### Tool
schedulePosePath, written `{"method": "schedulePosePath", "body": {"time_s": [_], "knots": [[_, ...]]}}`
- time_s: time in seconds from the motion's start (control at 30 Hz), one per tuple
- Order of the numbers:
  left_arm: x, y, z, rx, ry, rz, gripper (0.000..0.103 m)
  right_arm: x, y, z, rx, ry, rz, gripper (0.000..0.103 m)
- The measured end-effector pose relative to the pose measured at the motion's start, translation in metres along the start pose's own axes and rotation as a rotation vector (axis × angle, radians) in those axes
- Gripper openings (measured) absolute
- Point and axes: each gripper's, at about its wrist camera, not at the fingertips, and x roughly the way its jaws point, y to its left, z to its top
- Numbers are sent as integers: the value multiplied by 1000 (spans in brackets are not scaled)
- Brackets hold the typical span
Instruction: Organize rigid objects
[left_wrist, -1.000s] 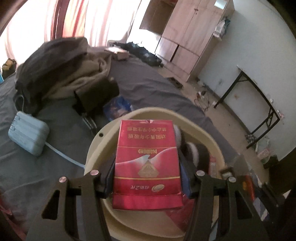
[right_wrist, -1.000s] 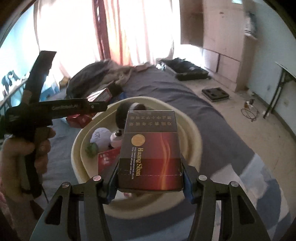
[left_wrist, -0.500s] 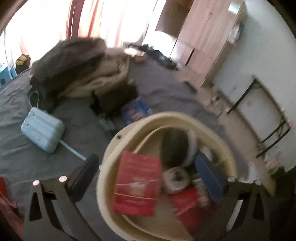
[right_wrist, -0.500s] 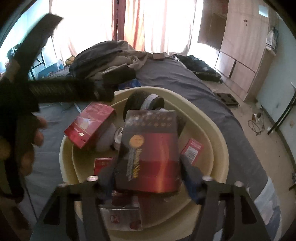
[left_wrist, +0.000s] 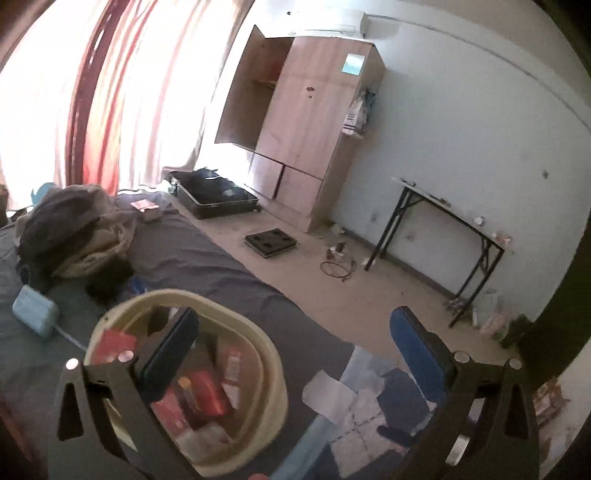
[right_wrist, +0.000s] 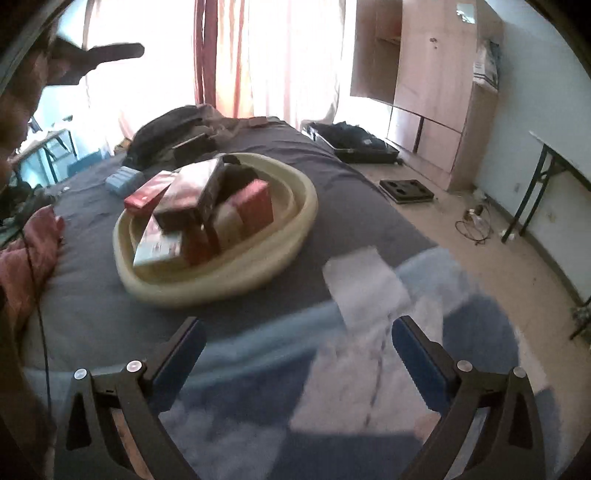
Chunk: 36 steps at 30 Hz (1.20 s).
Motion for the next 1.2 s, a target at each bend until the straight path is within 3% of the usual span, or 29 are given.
{"method": "schedulePosePath", "body": {"time_s": [0.07,0.17,0.27,0.37,0.47,0.53,0.7,0.83,0.97,1.2], "knots": [[-6,-6,-12,54,-12,38,103,2,-3,-15,-9,-18,2,103],[-25,14,-45,36,-55,126,103,19,-5,-21,-9,38,-23,103],[-28,35,-84,92,-28,176,103,35,1,-14,-8,35,-15,103],[-17,60,-124,150,103,221,103,57,6,-11,-24,68,5,103],[-3,88,-155,88,233,255,103,82,18,-8,-75,133,17,103],[7,92,-168,75,276,281,103,93,24,-3,-105,136,11,103],[20,92,-182,98,280,332,103,119,30,14,-125,161,4,103],[45,101,-197,77,398,345,103,132,35,21,-145,167,-4,103],[56,94,-195,113,407,353,103,133,39,20,-156,166,-17,103],[70,97,-185,108,433,302,103,135,41,20,-147,171,-11,103]]}}
